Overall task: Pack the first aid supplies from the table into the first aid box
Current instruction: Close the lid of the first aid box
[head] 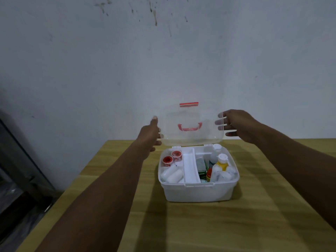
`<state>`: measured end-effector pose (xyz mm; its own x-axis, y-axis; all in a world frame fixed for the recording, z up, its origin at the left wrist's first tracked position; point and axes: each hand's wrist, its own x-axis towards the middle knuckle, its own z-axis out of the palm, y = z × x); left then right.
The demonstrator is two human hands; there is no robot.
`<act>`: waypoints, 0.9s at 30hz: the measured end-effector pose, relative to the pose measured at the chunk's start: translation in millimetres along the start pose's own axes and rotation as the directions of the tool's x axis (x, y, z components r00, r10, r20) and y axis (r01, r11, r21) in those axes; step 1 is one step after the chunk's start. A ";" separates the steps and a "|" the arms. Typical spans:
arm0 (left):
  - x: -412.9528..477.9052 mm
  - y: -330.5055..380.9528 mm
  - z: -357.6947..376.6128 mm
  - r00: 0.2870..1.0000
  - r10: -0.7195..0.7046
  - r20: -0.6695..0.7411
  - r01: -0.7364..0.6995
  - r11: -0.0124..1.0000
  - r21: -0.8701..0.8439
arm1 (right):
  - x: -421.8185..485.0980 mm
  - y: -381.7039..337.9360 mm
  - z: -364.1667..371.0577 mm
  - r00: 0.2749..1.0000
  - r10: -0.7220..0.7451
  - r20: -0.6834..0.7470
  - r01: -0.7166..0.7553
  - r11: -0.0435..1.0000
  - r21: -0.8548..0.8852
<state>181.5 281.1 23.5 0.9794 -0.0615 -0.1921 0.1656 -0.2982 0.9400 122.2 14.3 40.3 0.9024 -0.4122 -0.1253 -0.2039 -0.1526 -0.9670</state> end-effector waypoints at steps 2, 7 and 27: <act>-13.8 2.3 -8.3 1.000 0.009 -0.012 -0.010 1.000 -0.027 | -16.8 -2.9 -14.5 0.999 -0.035 0.019 0.034 0.999 0.039; -49.4 -5.5 -24.5 0.999 0.048 0.000 -0.048 0.996 0.070 | -59.0 -0.1 -36.2 0.984 -0.091 0.153 0.095 0.995 -0.021; -77.6 -54.8 -11.4 0.975 0.125 0.184 -0.186 0.910 0.371 | -120.1 77.3 26.7 0.877 -0.400 0.268 0.433 0.413 -0.801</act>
<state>97.7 313.1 -9.9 0.9543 -0.2728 -0.1221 -0.0747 -0.6133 0.7863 8.2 76.0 -25.3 0.9742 -0.0598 0.2176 0.0027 -0.9611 -0.2762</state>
